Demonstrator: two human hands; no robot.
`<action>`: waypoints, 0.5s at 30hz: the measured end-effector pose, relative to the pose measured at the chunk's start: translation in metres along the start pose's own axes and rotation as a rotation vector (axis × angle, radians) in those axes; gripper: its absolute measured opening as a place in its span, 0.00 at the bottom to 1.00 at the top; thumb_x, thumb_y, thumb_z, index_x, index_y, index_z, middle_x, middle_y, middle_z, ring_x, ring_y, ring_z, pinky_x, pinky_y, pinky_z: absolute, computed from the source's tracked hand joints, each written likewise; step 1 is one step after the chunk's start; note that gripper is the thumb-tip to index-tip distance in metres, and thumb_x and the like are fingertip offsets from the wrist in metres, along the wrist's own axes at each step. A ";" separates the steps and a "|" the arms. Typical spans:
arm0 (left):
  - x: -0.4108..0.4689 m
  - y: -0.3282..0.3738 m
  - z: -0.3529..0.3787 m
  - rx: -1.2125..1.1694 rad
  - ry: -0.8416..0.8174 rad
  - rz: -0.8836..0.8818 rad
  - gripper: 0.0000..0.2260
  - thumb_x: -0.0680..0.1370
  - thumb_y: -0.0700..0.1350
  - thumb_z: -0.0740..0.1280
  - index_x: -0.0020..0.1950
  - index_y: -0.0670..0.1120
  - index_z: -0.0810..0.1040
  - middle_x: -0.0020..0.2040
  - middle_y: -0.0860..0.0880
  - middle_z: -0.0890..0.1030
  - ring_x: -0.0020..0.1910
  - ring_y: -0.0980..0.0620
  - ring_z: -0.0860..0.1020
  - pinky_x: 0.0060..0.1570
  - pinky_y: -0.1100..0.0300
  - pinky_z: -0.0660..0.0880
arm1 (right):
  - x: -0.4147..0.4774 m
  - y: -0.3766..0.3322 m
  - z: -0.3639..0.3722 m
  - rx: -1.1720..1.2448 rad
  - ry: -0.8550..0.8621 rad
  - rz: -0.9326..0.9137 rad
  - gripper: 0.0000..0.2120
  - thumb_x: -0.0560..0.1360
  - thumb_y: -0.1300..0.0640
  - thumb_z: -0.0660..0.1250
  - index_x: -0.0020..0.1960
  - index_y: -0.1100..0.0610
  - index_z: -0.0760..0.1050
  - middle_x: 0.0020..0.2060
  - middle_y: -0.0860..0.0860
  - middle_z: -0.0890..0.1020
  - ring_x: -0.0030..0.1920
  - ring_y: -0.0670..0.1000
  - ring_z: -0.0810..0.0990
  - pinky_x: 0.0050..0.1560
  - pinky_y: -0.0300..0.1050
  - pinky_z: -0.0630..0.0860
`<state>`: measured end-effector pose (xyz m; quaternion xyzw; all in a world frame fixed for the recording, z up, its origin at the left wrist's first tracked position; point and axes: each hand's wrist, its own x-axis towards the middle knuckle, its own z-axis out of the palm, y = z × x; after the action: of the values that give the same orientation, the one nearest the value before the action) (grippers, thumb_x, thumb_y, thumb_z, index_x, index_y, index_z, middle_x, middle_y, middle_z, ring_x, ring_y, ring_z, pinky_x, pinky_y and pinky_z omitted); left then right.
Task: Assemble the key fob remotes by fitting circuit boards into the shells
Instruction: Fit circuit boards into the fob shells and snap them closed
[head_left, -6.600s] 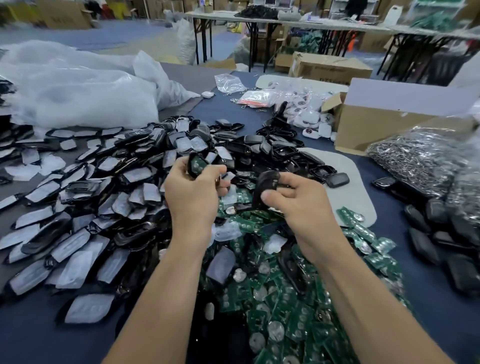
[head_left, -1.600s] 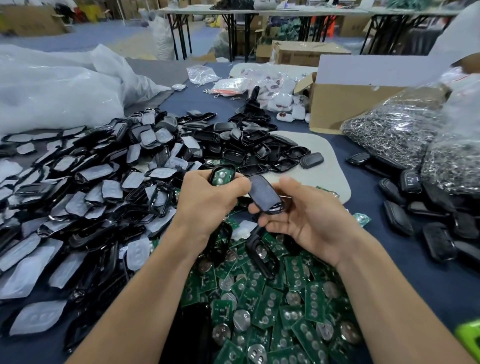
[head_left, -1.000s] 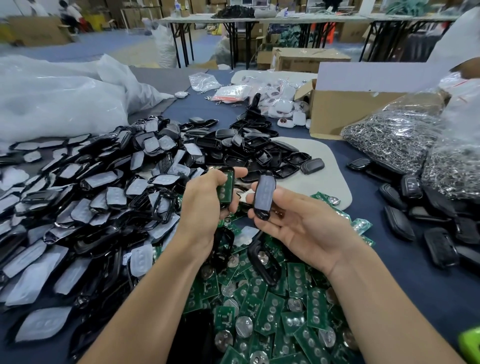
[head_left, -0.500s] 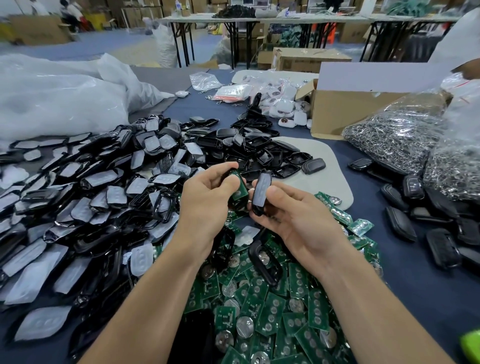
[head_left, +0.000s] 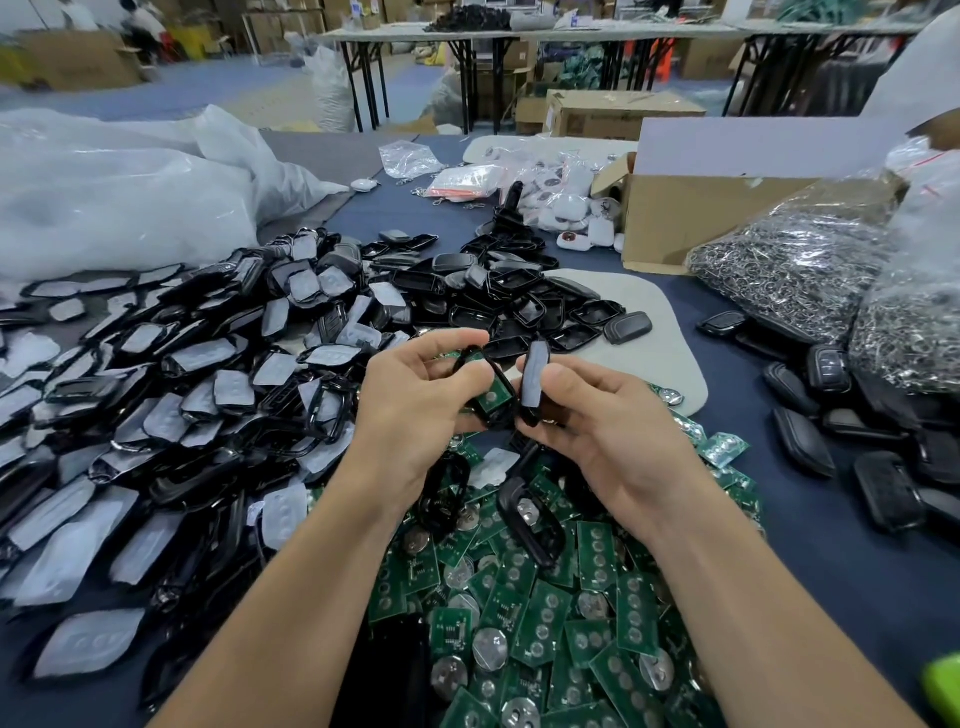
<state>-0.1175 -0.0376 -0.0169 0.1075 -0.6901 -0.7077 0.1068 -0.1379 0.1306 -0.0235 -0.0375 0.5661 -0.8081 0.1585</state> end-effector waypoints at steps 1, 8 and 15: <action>0.000 0.000 0.000 0.021 0.009 0.021 0.11 0.77 0.36 0.75 0.53 0.52 0.88 0.45 0.40 0.88 0.46 0.40 0.88 0.42 0.44 0.86 | 0.000 0.001 0.000 -0.026 -0.001 -0.006 0.08 0.80 0.60 0.70 0.49 0.54 0.88 0.51 0.57 0.88 0.50 0.51 0.85 0.49 0.44 0.83; -0.004 -0.006 0.008 0.354 0.156 0.224 0.15 0.75 0.43 0.75 0.49 0.66 0.85 0.37 0.58 0.87 0.32 0.53 0.84 0.35 0.60 0.82 | 0.001 0.013 0.005 -0.198 0.031 -0.106 0.08 0.78 0.63 0.73 0.55 0.57 0.86 0.51 0.61 0.87 0.52 0.59 0.86 0.55 0.59 0.85; -0.005 -0.011 0.011 0.263 0.090 0.167 0.14 0.84 0.40 0.67 0.59 0.58 0.86 0.47 0.56 0.88 0.47 0.52 0.87 0.49 0.47 0.85 | 0.003 0.020 0.010 -0.371 0.098 -0.220 0.13 0.65 0.48 0.77 0.50 0.46 0.87 0.43 0.50 0.89 0.43 0.55 0.89 0.48 0.60 0.86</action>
<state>-0.1160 -0.0253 -0.0279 0.0944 -0.7778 -0.5944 0.1810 -0.1341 0.1143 -0.0385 -0.0882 0.7045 -0.7034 0.0318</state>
